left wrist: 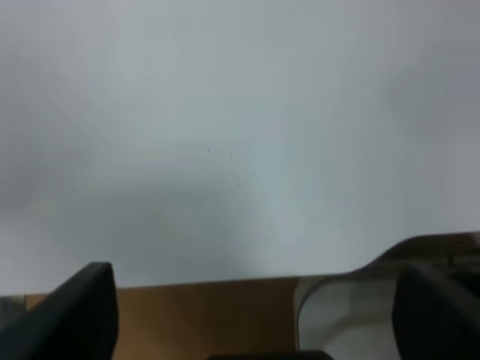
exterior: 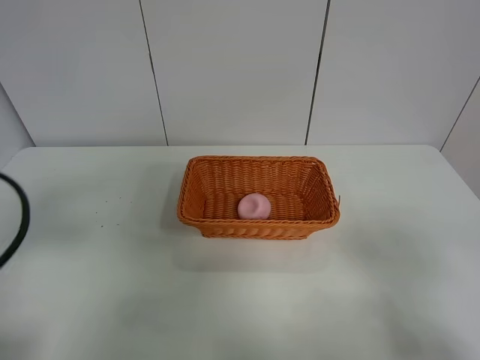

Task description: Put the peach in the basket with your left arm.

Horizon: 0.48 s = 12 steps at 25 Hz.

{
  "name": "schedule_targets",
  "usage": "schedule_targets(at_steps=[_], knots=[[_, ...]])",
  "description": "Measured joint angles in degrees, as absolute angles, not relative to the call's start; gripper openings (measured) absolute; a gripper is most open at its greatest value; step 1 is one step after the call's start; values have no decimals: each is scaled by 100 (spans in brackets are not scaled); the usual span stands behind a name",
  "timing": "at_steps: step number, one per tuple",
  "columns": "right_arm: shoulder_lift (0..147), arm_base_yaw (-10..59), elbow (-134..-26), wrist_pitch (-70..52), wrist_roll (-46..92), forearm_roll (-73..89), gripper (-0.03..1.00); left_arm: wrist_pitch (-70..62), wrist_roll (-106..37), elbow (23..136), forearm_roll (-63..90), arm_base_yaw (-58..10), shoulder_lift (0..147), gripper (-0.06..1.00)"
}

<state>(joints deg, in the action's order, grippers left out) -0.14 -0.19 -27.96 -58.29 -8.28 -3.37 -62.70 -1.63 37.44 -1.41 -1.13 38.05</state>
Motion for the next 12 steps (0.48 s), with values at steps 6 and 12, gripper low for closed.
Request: schedule_targets(at_steps=[6, 12], knots=[[-14, -19, -2796, -5829, -828, -337, 69, -6090, -163, 2864, -146, -113, 2228, 85], [-14, -19, -2796, -5829, -828, -337, 69, -6050, -174, 2845, -121, -113, 1056, 85]])
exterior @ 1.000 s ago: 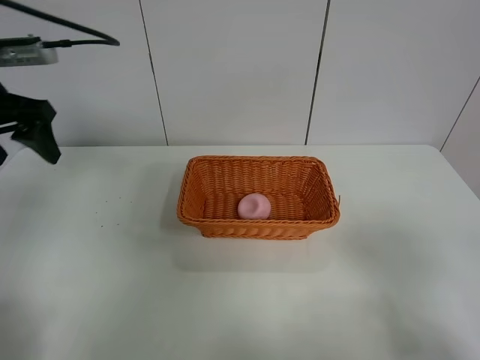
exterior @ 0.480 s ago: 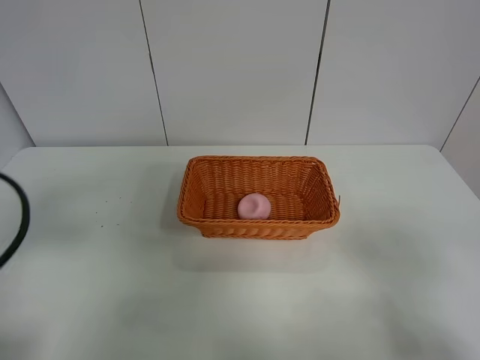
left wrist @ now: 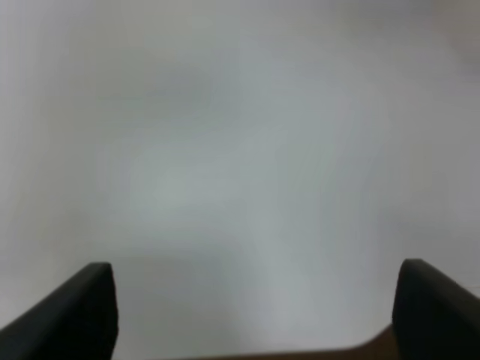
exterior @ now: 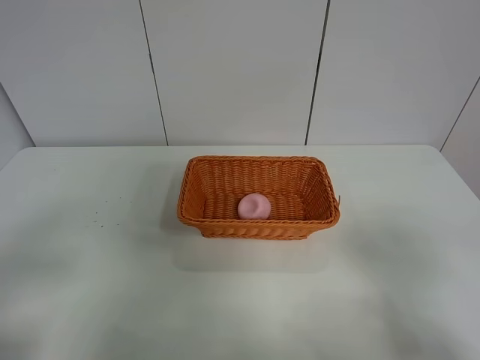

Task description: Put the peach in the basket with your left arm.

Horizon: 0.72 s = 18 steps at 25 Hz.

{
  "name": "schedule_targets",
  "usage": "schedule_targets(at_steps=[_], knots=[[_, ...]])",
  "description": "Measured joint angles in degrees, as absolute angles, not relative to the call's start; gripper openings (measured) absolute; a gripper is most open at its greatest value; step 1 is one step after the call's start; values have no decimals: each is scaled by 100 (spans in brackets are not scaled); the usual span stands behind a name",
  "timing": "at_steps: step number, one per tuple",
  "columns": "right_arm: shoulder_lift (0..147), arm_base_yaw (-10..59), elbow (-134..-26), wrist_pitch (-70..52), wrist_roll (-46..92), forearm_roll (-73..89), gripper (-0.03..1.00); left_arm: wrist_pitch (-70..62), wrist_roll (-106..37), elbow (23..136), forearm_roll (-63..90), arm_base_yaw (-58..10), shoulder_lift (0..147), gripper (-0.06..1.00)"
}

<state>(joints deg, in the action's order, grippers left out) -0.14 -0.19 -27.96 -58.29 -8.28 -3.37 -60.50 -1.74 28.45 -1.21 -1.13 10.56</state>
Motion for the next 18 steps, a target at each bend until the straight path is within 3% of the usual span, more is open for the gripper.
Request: schedule_targets(at_steps=[7, 18], knots=[[-14, -19, -2796, -5829, -828, -337, 69, -6055, -168, 2827, -117, -113, 10, 85], [-14, -19, -2796, -5829, -828, -337, 69, -6055, -146, 2827, -117, -113, -39, 85]])
